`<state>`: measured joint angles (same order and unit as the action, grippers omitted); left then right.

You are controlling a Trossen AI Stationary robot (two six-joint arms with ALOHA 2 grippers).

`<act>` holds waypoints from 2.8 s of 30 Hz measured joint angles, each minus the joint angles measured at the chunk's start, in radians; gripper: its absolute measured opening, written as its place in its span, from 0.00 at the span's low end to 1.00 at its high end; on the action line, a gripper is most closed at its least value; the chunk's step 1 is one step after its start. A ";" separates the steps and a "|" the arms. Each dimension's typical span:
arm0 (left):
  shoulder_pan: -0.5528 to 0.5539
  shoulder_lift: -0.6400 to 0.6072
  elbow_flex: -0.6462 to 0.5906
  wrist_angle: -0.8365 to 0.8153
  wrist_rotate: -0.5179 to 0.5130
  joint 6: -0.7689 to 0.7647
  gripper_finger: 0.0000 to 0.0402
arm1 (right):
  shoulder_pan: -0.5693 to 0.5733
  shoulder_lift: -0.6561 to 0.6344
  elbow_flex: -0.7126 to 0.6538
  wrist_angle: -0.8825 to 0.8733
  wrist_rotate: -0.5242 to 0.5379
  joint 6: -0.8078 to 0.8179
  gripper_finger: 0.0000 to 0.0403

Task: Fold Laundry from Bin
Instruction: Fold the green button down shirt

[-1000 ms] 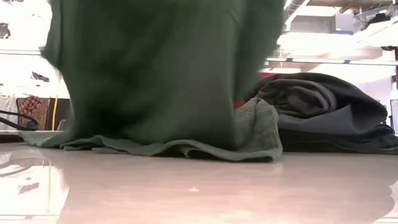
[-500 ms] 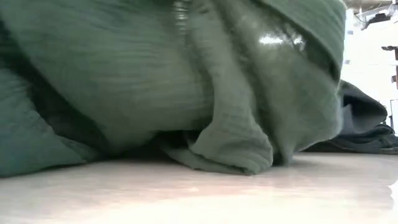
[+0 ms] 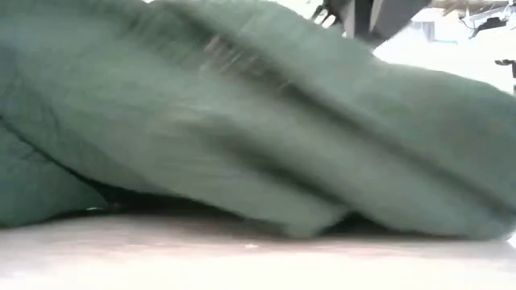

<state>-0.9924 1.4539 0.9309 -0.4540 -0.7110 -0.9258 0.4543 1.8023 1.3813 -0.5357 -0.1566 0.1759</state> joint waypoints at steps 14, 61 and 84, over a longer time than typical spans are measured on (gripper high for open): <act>0.000 -0.016 0.094 -0.665 0.322 -0.408 0.00 | 0.091 -0.206 -0.306 0.079 0.275 0.146 0.32; 0.208 0.279 0.039 0.066 0.322 0.253 0.35 | -0.029 -0.079 -0.429 0.518 0.547 -0.102 0.57; 0.162 0.262 0.113 -0.395 0.336 0.089 0.00 | -0.009 0.009 -0.376 0.480 0.531 0.053 0.05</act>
<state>-0.8303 1.7162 1.0437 -0.8487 -0.3747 -0.8368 0.4453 1.8112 1.0054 -0.0554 0.3741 0.2291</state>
